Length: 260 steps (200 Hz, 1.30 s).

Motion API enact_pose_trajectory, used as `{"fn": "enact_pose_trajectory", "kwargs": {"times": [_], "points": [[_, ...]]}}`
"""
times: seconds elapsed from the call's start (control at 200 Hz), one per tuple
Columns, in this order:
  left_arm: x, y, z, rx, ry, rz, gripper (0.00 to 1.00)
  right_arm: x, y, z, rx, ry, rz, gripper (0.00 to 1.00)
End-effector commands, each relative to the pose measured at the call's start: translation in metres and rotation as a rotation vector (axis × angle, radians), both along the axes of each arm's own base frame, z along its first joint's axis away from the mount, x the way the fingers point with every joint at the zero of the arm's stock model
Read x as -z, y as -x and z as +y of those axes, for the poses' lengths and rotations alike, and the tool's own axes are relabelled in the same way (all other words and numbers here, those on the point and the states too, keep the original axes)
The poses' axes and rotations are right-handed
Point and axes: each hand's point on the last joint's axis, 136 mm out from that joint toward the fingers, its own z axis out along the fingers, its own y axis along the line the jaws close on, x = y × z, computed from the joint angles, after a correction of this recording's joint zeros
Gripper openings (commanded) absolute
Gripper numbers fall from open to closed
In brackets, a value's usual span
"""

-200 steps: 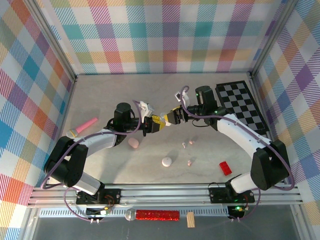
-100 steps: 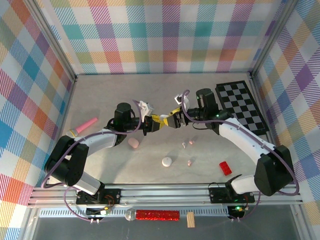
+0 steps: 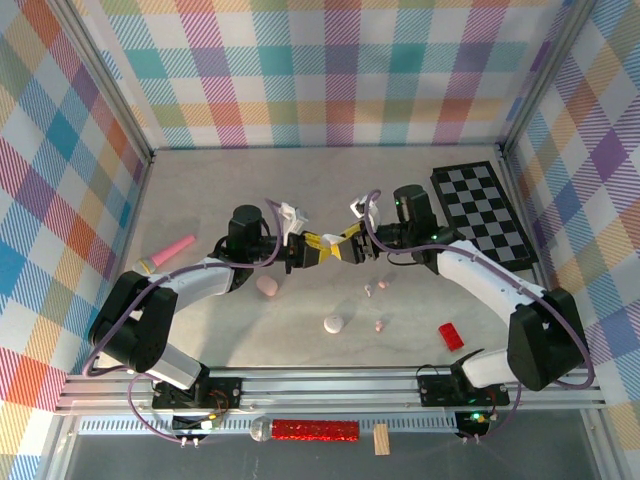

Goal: Insert wireless bluetooth earbuds into charging case

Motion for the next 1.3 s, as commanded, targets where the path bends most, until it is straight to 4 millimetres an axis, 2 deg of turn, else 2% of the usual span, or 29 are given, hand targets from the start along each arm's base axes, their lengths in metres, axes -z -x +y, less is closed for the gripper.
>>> {"fn": "enact_pose_trajectory", "kwargs": {"times": [0.0,0.22,0.345,0.455,0.56,0.685,0.74,0.985,1.105,1.19,1.295], "points": [[-0.022,0.005,-0.003,0.047,0.06,-0.044,0.13,-0.005,0.002,0.001,-0.042,-0.034,-0.029,0.51],[-0.019,0.004,-0.004,0.045,0.056,-0.037,0.16,-0.004,-0.002,-0.001,-0.015,-0.023,-0.037,0.27],[-0.018,0.003,-0.003,0.03,0.056,-0.043,0.21,-0.003,-0.005,-0.004,0.014,-0.008,-0.048,0.24],[-0.018,-0.004,-0.001,-0.013,0.051,-0.05,0.49,0.0,-0.011,-0.006,0.063,0.002,-0.045,0.23],[-0.014,-0.02,0.005,-0.134,0.033,-0.06,0.76,0.011,-0.028,-0.012,0.157,0.028,-0.004,0.23],[0.005,-0.044,0.021,-0.311,-0.081,-0.056,0.92,0.038,-0.057,-0.019,0.285,0.057,0.123,0.23],[0.013,-0.052,0.03,-0.381,-0.141,-0.056,1.0,0.049,-0.069,-0.02,0.338,0.063,0.157,0.23],[0.023,-0.074,0.084,-0.722,-0.296,-0.072,1.0,0.105,-0.121,-0.024,0.558,0.162,0.326,0.21],[0.028,-0.076,0.109,-0.866,-0.337,-0.026,1.0,0.133,-0.139,-0.022,0.623,0.204,0.408,0.22],[0.033,-0.078,0.138,-1.039,-0.366,0.048,1.0,0.148,-0.149,-0.021,0.66,0.219,0.456,0.22],[0.038,-0.067,0.186,-1.294,-0.469,0.209,1.0,0.16,-0.157,-0.014,0.667,0.218,0.51,0.23]]}}
